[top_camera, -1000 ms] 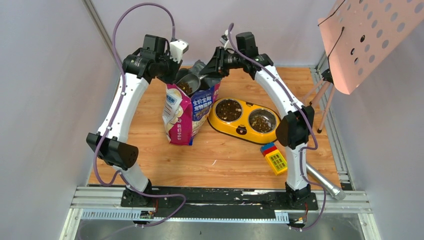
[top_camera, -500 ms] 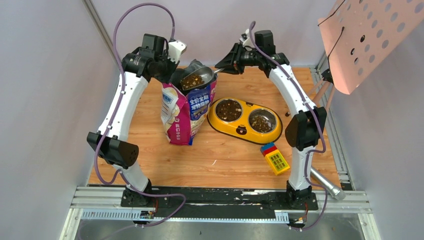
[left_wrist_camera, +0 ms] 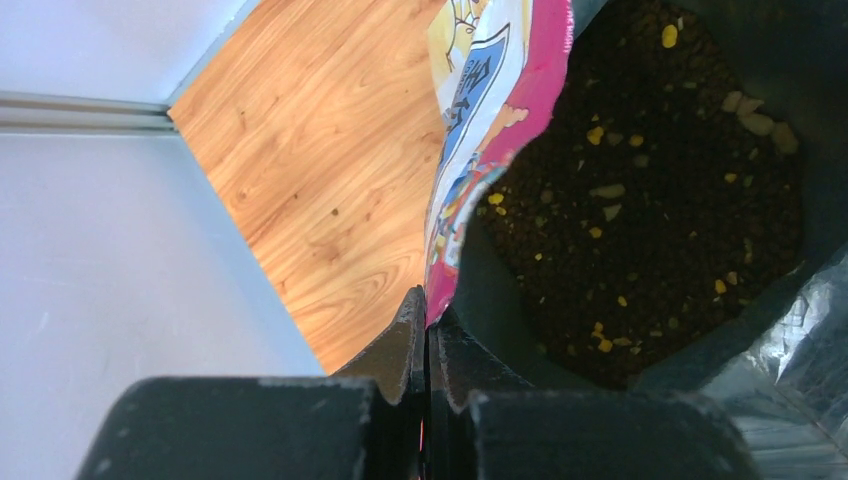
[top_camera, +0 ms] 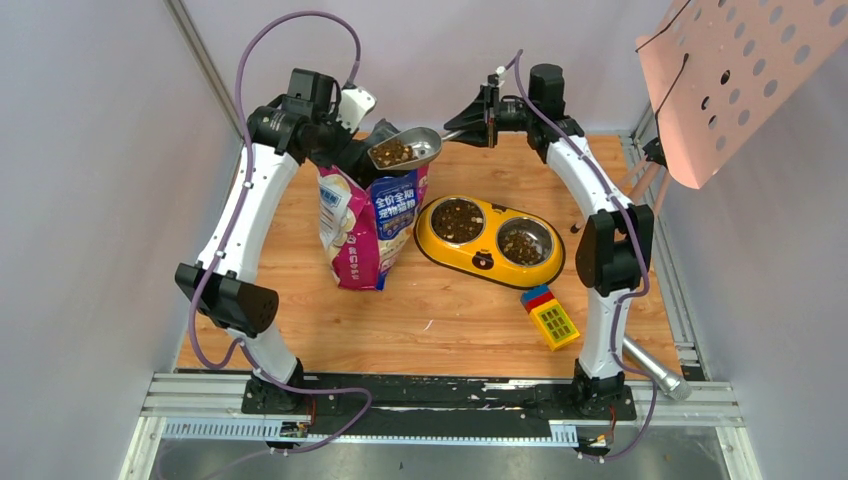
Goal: Serve the pet food
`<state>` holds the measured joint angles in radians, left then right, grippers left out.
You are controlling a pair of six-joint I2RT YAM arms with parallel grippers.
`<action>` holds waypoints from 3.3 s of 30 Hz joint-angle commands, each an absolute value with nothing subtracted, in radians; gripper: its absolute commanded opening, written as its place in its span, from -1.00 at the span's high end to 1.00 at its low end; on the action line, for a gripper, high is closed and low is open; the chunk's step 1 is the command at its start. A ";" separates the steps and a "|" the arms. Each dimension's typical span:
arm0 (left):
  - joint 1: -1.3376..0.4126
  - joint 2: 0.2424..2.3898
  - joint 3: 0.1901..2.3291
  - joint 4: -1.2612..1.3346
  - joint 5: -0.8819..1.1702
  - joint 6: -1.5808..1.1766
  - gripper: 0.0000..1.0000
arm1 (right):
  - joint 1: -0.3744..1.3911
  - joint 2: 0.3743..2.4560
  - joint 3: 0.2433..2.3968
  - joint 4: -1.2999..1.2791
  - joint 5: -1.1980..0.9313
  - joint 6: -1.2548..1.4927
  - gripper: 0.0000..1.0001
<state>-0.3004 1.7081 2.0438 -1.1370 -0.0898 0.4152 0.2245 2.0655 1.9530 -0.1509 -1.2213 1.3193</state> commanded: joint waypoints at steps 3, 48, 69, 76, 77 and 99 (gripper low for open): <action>-0.290 1.705 2.187 -1.073 -0.163 0.496 1.00 | 0.181 2.062 1.931 0.045 -1.311 1.454 1.00; -0.257 1.639 2.057 -0.929 -0.060 0.510 1.00 | -0.178 1.442 0.960 0.055 -1.253 1.042 1.00; -0.258 1.692 2.120 -0.945 -0.020 0.492 1.00 | -0.522 1.111 0.686 -0.256 -0.925 0.689 1.00; -0.257 1.666 2.071 -0.921 -0.022 0.485 1.00 | -0.509 1.052 0.741 -0.373 -0.683 0.569 1.00; -0.256 1.661 2.066 -0.915 -0.021 0.484 1.00 | -0.501 1.054 0.758 -0.396 -0.653 0.542 1.00; -0.257 1.597 1.975 -0.878 0.020 0.438 1.00 | -0.325 1.133 0.949 -0.601 -0.196 0.366 1.00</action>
